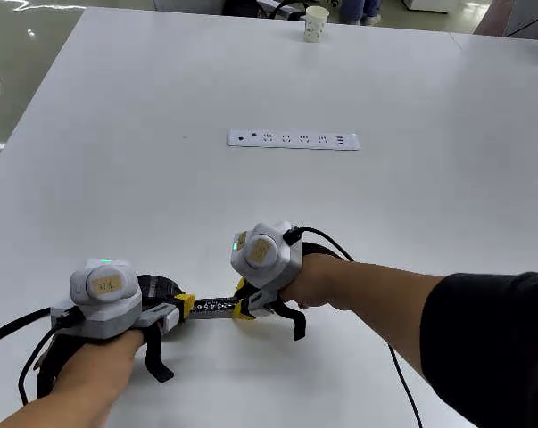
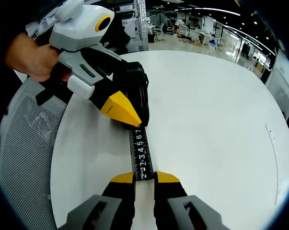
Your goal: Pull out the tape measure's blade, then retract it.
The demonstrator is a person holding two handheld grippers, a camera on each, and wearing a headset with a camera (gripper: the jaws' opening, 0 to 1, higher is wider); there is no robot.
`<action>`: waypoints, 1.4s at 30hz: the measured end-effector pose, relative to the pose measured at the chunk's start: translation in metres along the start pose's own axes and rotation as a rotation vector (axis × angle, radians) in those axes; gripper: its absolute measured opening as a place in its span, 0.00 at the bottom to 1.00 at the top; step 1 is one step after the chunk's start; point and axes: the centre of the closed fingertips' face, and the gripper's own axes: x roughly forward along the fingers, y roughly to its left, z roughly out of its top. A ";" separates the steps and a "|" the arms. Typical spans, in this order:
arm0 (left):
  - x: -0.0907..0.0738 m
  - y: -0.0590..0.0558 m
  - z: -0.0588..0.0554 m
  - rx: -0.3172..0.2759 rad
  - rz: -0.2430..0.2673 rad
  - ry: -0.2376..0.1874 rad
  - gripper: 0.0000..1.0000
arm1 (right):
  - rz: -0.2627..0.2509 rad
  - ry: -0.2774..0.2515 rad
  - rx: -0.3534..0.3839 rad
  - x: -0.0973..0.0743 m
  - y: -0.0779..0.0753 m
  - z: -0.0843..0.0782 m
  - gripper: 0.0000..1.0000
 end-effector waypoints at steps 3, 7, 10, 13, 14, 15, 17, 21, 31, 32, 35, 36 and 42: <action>0.000 0.000 0.000 -0.003 -0.003 0.002 0.63 | -0.001 -0.006 -0.005 0.001 0.001 0.003 0.10; 0.000 0.000 0.000 -0.004 -0.005 0.001 0.62 | 0.002 -0.015 -0.004 0.003 0.001 0.006 0.10; 0.000 0.000 0.000 -0.007 -0.006 0.000 0.62 | 0.005 -0.023 -0.002 0.003 0.002 0.008 0.10; -0.001 0.000 0.000 -0.009 -0.008 0.000 0.62 | 0.008 -0.027 -0.002 0.004 0.002 0.010 0.10; -0.001 0.000 0.000 -0.009 -0.009 0.000 0.62 | 0.008 -0.029 -0.002 0.005 0.002 0.010 0.10; -0.001 0.000 0.000 -0.009 -0.008 0.001 0.63 | 0.010 -0.031 0.004 0.005 0.002 0.011 0.10; -0.001 0.000 0.000 -0.009 -0.008 0.000 0.63 | 0.012 -0.032 0.002 0.006 0.002 0.012 0.10; -0.001 0.001 0.000 -0.010 -0.009 0.001 0.63 | 0.018 -0.030 -0.010 0.007 0.003 0.014 0.10; -0.001 0.000 -0.001 -0.009 -0.012 0.007 0.63 | 0.024 -0.021 -0.005 0.010 0.003 0.017 0.10; -0.001 0.000 -0.001 -0.010 -0.012 0.006 0.63 | 0.023 -0.021 -0.003 0.010 0.003 0.017 0.10; -0.001 0.000 -0.001 -0.010 -0.011 0.005 0.63 | 0.018 -0.025 0.013 0.010 0.003 0.018 0.10; -0.001 0.000 -0.001 -0.010 -0.012 0.007 0.63 | 0.018 -0.024 0.009 0.010 0.003 0.018 0.10; -0.001 0.001 -0.001 -0.012 -0.018 0.008 0.63 | 0.020 -0.032 0.017 0.011 0.003 0.019 0.10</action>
